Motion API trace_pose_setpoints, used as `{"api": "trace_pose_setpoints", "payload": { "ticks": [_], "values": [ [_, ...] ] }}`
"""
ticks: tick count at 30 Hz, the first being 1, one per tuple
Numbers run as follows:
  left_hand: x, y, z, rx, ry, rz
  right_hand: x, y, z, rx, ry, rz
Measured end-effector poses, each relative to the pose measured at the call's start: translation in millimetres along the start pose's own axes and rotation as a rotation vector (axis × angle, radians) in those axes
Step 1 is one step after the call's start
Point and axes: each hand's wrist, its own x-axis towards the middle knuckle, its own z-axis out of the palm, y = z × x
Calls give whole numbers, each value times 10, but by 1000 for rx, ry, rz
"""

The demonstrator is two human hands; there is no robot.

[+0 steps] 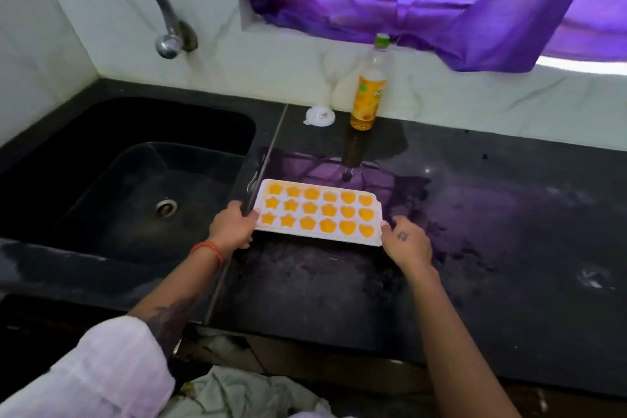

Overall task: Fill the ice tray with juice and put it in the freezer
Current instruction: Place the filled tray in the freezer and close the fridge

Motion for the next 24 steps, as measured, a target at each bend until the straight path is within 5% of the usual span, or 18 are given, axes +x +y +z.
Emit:
{"api": "trace_pose_setpoints", "payload": {
  "ticks": [8,24],
  "values": [
    [156,-51,141,-224,15,-64,241,57,126,308,-100,66],
    [-53,-415,-168,-308,143,-57,52,-225,235,371,-147,-93]
  ]
}}
